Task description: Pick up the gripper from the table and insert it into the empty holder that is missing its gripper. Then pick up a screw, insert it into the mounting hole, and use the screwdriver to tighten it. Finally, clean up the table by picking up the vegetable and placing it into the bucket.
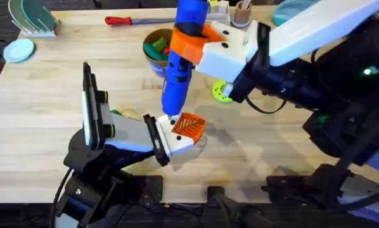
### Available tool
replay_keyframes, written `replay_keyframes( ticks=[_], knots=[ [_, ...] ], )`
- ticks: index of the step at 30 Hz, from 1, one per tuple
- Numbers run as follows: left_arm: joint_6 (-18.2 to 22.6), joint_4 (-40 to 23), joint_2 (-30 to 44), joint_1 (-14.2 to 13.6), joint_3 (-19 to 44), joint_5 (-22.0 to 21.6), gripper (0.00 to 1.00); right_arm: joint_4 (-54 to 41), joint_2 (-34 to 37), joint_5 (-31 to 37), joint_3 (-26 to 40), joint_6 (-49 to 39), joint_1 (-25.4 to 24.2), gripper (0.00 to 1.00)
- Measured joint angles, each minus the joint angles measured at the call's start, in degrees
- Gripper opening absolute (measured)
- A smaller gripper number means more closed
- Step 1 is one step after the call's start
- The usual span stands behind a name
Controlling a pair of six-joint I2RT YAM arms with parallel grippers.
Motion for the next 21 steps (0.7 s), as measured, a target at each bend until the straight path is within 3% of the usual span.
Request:
replay_keyframes(
  ticks=[10, 21],
  knots=[
    [0.02, 0.02, 0.00, 0.00, 0.00, -0.01, 0.013, 3.08, 0.20, -0.37, 0.00, -0.02, 0.07, 0.019],
    [0.02, 0.02, 0.00, 0.00, 0.00, -0.01, 0.013, 2.59, -0.44, -5.13, 0.00, -0.54, 0.22, 0.019]
  ],
)
